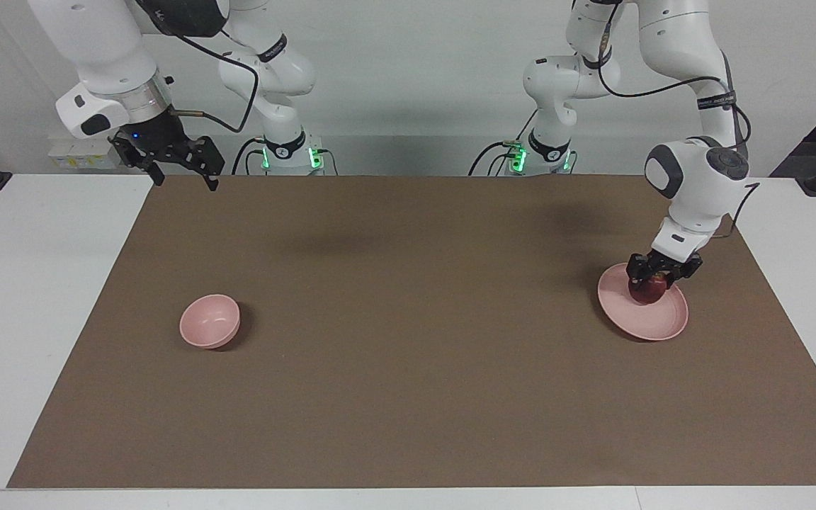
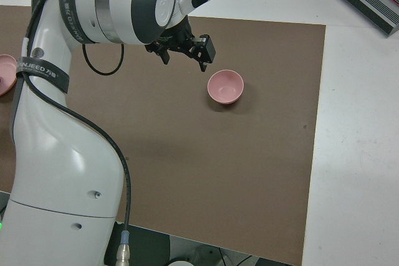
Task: Move apple from plate to bowl
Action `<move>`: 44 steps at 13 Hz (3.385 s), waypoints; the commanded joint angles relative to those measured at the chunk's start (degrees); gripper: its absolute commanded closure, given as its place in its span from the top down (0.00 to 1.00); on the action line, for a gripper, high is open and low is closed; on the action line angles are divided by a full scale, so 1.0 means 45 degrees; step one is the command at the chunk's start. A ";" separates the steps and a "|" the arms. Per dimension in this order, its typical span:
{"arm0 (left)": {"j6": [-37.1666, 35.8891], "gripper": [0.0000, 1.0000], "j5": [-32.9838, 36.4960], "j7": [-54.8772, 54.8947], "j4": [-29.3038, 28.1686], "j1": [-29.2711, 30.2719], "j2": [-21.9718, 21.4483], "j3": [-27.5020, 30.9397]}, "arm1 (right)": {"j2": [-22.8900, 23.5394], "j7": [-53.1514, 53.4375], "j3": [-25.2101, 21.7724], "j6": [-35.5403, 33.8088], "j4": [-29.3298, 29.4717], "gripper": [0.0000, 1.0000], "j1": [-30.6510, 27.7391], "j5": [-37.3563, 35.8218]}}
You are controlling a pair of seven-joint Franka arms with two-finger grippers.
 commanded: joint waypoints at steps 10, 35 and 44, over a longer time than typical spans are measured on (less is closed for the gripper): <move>-0.2811 0.00 -0.3194 0.0175 0.1916 -0.0071 -0.1461 -0.1947 | 0.1756 0.6422 0.0098 0.0342 -0.1705 1.00 0.0427 0.5722; -0.3658 0.00 -1.5485 0.0195 0.1880 -0.0071 -0.2046 -0.5620 | 0.2814 1.1819 0.0196 0.9894 -0.4869 1.00 0.6091 1.9518; -0.3851 0.00 -1.5485 -0.0313 0.1762 -0.0091 -0.2222 -0.6012 | 0.2911 1.1155 0.0177 0.9873 -0.4303 0.00 0.6247 1.9499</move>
